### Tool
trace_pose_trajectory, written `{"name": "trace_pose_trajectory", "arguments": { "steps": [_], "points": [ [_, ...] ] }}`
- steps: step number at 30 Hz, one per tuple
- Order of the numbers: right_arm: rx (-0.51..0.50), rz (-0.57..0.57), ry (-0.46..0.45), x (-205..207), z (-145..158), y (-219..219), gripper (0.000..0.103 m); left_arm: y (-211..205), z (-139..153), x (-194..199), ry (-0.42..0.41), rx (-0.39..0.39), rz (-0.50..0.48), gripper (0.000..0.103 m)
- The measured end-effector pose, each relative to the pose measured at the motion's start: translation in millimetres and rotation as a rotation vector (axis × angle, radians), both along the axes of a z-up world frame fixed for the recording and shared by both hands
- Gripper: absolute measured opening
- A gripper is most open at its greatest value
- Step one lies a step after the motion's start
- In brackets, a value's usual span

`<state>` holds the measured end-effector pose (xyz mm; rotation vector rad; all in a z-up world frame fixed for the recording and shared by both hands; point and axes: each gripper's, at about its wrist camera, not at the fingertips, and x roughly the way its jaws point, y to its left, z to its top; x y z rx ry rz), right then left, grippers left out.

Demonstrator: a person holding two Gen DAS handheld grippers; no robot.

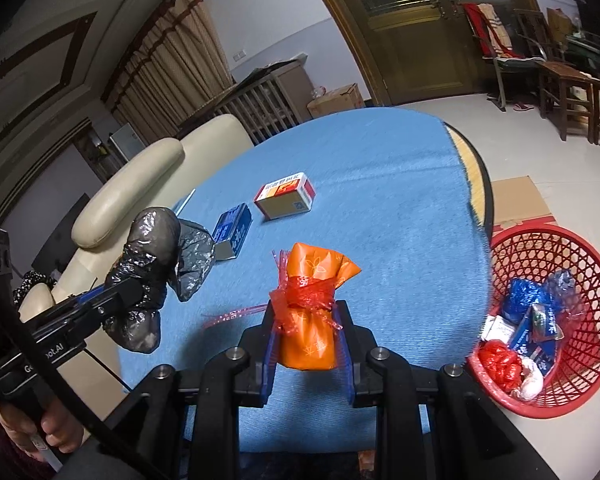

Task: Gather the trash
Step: 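Carry the black bag and orange bag over the red basket with both tools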

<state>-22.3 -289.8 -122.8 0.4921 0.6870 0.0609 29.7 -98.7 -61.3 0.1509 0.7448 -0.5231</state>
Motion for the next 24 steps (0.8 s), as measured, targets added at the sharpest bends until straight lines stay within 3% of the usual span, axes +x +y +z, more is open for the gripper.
{"name": "trace_pose_trajectory", "arguments": {
  "steps": [24],
  "points": [
    [0.011, -0.101, -0.069, -37.0, 18.9, -38.4, 0.027, -28.9, 23.7, -23.2, -0.081, 0.006, -0.107, 0.035]
  ]
}}
